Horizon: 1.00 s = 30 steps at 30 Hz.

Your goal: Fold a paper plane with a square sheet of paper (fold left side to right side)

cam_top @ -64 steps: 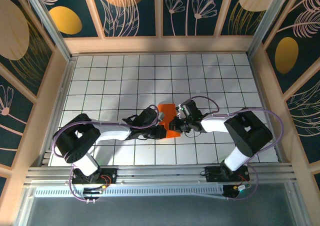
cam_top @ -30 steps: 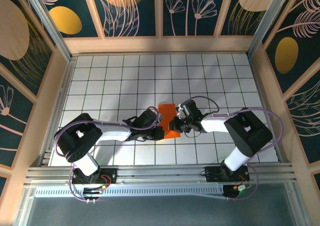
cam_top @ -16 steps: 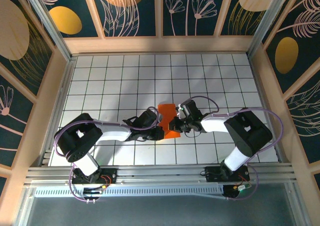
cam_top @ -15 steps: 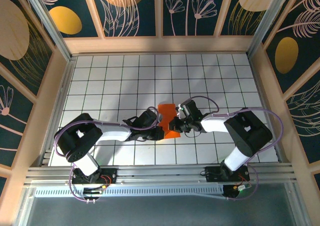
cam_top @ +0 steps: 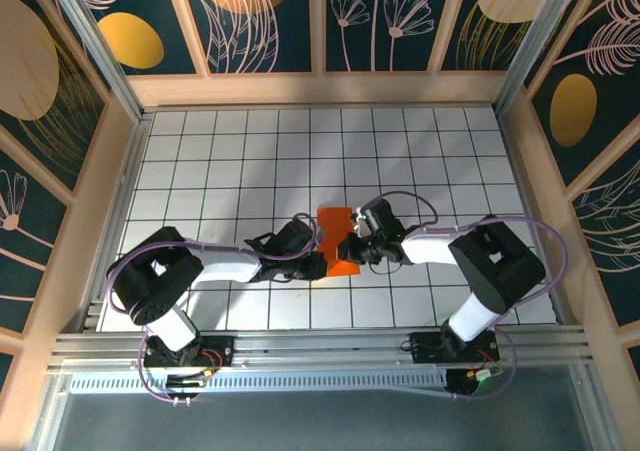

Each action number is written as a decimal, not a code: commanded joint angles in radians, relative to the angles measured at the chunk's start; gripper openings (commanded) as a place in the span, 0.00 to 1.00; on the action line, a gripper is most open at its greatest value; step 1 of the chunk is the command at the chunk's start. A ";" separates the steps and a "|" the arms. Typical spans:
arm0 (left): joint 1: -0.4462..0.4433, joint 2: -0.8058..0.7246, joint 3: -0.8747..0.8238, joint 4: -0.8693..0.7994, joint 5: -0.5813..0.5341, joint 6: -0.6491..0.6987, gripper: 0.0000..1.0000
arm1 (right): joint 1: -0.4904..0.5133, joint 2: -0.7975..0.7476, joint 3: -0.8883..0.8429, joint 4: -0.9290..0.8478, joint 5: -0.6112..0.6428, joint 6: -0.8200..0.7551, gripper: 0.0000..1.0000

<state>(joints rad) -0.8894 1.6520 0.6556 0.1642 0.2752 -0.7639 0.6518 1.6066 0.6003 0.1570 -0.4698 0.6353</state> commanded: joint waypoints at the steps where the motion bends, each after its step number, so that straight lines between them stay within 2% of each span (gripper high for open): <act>1: -0.004 0.011 -0.025 -0.038 -0.033 0.014 0.00 | 0.013 -0.060 0.016 -0.012 0.024 -0.008 0.00; 8: -0.015 0.025 -0.019 -0.051 -0.048 0.021 0.00 | 0.047 -0.099 -0.002 0.038 0.060 -0.002 0.00; 16: -0.023 0.042 -0.002 -0.068 -0.056 0.028 0.00 | 0.078 -0.032 0.016 0.053 0.078 0.002 0.00; 30: -0.024 0.041 -0.027 -0.087 -0.067 -0.004 0.00 | 0.052 0.018 0.011 0.011 0.163 -0.028 0.00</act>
<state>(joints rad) -0.9058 1.6524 0.6552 0.1669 0.2470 -0.7570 0.7197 1.6073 0.6003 0.1898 -0.3599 0.6334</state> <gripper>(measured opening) 0.048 0.051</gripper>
